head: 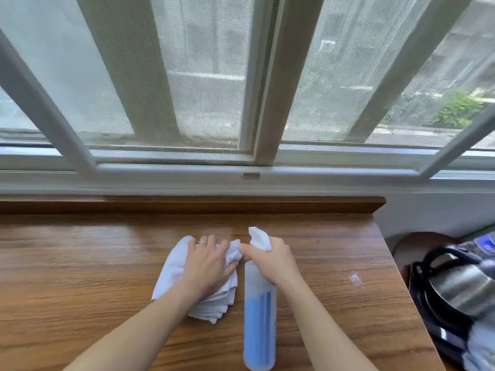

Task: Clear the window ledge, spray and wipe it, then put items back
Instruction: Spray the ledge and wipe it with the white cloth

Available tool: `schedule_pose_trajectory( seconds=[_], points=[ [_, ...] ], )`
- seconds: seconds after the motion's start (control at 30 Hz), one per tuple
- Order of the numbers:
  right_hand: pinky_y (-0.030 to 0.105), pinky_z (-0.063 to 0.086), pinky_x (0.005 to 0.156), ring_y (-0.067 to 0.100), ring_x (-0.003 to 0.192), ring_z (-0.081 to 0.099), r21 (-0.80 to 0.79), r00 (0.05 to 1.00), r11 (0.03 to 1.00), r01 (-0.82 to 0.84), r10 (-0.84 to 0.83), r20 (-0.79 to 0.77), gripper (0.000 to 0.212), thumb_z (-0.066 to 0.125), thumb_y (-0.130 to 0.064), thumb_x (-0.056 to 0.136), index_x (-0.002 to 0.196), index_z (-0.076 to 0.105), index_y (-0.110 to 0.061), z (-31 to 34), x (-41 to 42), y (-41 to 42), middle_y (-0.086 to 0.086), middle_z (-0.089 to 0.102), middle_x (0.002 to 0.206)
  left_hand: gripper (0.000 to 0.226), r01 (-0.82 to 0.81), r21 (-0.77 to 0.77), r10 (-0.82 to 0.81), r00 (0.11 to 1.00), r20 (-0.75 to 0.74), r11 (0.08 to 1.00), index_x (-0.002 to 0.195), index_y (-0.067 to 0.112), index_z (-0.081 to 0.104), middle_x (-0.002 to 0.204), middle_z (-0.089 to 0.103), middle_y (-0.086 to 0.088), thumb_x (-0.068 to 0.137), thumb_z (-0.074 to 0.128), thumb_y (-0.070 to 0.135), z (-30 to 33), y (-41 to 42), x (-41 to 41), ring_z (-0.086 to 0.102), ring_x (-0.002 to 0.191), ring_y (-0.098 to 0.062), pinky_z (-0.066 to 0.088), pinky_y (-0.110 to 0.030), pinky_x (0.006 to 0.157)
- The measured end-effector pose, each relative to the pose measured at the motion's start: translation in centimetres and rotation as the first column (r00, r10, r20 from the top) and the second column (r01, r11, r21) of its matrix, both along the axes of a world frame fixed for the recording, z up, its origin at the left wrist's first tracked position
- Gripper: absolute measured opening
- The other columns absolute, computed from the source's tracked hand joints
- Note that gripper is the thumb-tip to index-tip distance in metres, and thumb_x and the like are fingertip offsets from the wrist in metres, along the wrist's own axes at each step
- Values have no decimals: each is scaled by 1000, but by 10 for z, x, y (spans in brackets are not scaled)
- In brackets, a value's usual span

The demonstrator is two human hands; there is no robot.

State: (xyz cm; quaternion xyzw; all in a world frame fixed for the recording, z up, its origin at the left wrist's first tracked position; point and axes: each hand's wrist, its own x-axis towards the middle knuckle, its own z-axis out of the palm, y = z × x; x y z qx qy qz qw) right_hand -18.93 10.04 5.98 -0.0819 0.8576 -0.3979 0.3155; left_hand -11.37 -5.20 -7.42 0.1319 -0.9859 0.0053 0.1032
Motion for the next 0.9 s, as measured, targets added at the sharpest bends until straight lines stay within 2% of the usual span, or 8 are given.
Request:
schedule_pose_trajectory(
  seconds=[0.13,0.3,0.43,0.6,0.67,0.8,0.9],
  points=[
    [30,44,66,18,82,66,-15,1000,1000,-6,5,-19,36,70,-47,81,85,73,-11,-2,-1,5,4,75,87,50,-73,-6,73,995,62,997,99,19,63,89,61,-11,85,43,62,1,-9,-24,59,80,-33,44,-46,70],
    [30,40,62,11,66,54,-7,1000,1000,4,-4,-1,38,71,-44,80,81,67,-6,-5,1,10,-2,65,71,49,-150,9,148,981,124,989,110,16,64,99,62,-13,87,54,59,9,-22,-56,58,92,-35,42,-46,73],
    [29,41,62,11,68,56,-1,1000,1000,20,-20,-6,38,71,-45,82,84,69,-7,-5,0,13,6,72,82,51,-175,9,171,969,179,984,118,18,59,110,62,-14,92,45,59,14,-23,-70,55,104,-36,41,-50,84],
    [30,41,62,12,71,57,21,1000,1000,13,-13,-16,37,70,-45,81,86,70,-8,-6,2,12,7,74,89,53,-177,23,168,962,217,984,122,19,56,114,60,-13,93,41,60,21,-19,-64,54,106,-35,39,-50,88],
    [30,42,62,14,73,60,20,1000,1000,16,-15,-24,36,70,-46,82,85,70,-10,-5,3,12,5,74,88,53,-157,33,147,968,206,987,120,21,57,111,61,-12,91,40,61,21,-14,-55,55,103,-34,39,-48,85],
    [30,43,63,17,78,65,7,1000,1000,10,-10,-27,32,70,-47,81,83,72,-14,1,7,13,2,73,83,52,-85,35,79,988,133,996,98,20,66,86,62,-12,83,39,61,14,6,-21,60,79,-33,43,-44,70],
    [30,41,62,14,70,58,34,999,999,8,-7,-42,33,69,-46,82,83,72,-13,3,10,13,2,72,82,48,-69,33,65,992,109,997,93,21,66,82,61,-10,80,44,61,10,21,5,59,75,-32,43,-42,67]
  ],
)
